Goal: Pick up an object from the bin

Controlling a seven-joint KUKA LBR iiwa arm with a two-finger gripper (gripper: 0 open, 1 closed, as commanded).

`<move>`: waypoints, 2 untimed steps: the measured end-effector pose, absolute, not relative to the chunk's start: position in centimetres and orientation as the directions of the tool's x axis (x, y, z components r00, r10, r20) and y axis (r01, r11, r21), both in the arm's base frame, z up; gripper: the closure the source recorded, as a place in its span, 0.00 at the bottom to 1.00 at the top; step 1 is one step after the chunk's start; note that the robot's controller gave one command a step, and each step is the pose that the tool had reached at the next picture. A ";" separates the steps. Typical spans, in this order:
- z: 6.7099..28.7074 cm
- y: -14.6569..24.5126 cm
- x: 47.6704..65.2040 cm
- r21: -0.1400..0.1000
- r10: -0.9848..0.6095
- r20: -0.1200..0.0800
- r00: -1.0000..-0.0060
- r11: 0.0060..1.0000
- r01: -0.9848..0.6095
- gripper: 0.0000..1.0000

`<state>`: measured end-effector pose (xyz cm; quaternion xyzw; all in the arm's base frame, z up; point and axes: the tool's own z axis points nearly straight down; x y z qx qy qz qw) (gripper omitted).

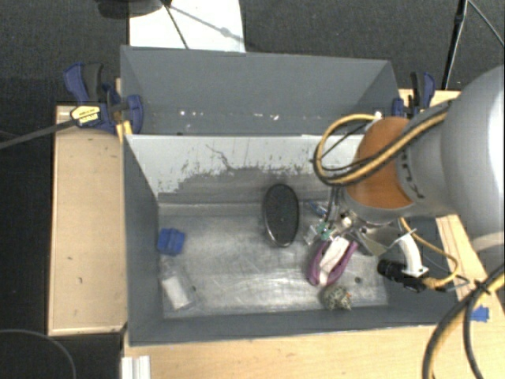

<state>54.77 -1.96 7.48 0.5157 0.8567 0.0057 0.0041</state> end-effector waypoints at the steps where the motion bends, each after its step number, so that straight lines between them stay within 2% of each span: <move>1: 7.5 -4.0 53.6 0.013 0.985 0.001 -0.173 0.173 0.985 1.00; 2: 7.3 -4.3 53.4 0.007 0.985 -0.002 -0.174 0.174 0.985 0.00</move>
Offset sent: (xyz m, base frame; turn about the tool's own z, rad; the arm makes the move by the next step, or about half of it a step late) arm -0.0162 -0.0227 -0.0048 0.3167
